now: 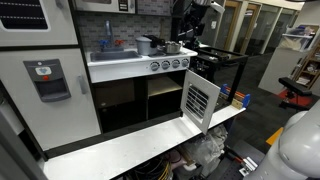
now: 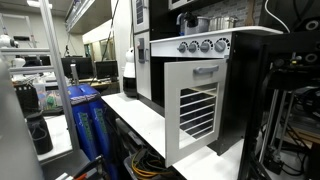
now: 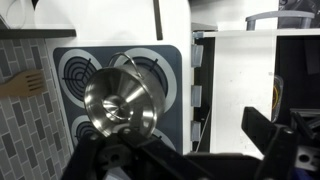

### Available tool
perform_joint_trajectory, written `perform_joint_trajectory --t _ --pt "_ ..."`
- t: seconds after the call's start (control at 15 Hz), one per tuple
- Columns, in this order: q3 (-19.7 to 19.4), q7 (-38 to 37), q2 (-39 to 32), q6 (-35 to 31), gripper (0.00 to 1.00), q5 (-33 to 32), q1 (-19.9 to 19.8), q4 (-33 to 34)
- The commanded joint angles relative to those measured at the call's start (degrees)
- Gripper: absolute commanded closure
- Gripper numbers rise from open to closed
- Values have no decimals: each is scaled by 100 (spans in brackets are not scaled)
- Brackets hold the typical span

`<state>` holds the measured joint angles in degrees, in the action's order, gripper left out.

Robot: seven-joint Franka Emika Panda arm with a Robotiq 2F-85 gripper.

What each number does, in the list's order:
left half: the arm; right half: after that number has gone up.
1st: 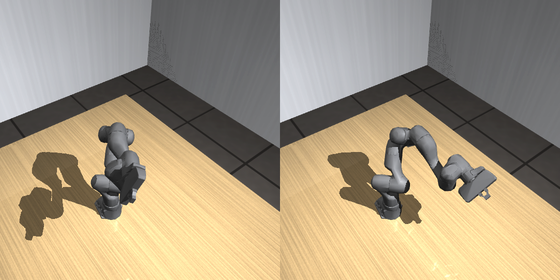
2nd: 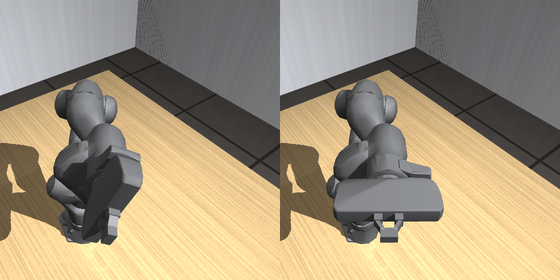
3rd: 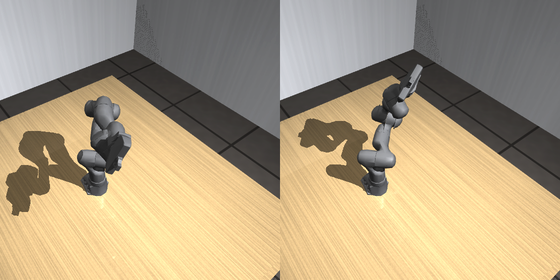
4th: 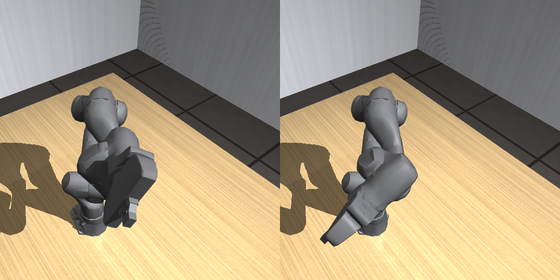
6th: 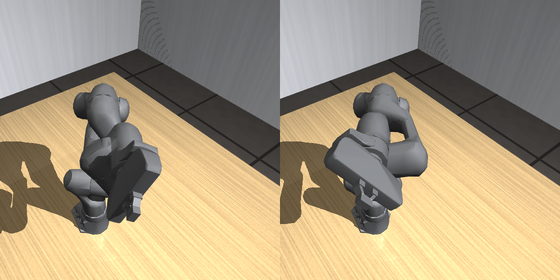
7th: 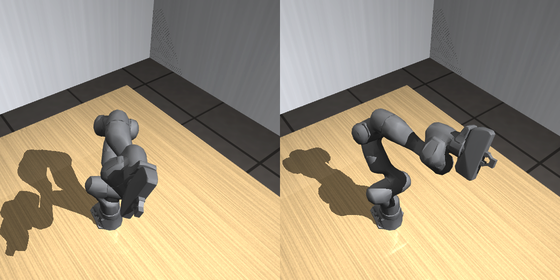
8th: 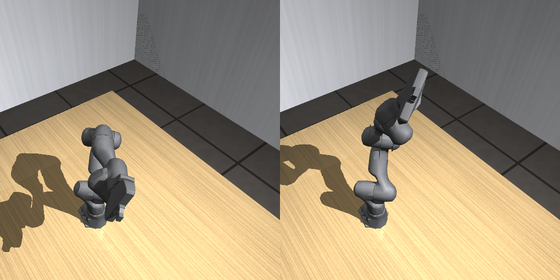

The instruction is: Open the kitchen cabinet, take the lid off the silver pot and put it in the kitchen cabinet

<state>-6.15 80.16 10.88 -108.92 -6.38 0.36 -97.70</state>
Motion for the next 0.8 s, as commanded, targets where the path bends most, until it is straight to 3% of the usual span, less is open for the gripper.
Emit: perform_joint_trajectory --t 0.0,0.47,0.73 --pt "-163 999 -511 421 0 413 -48 771" --pt "-257 3231 -1024 491 0 839 -260 1204" --pt "-203 3961 -1375 466 0 950 -402 1534"
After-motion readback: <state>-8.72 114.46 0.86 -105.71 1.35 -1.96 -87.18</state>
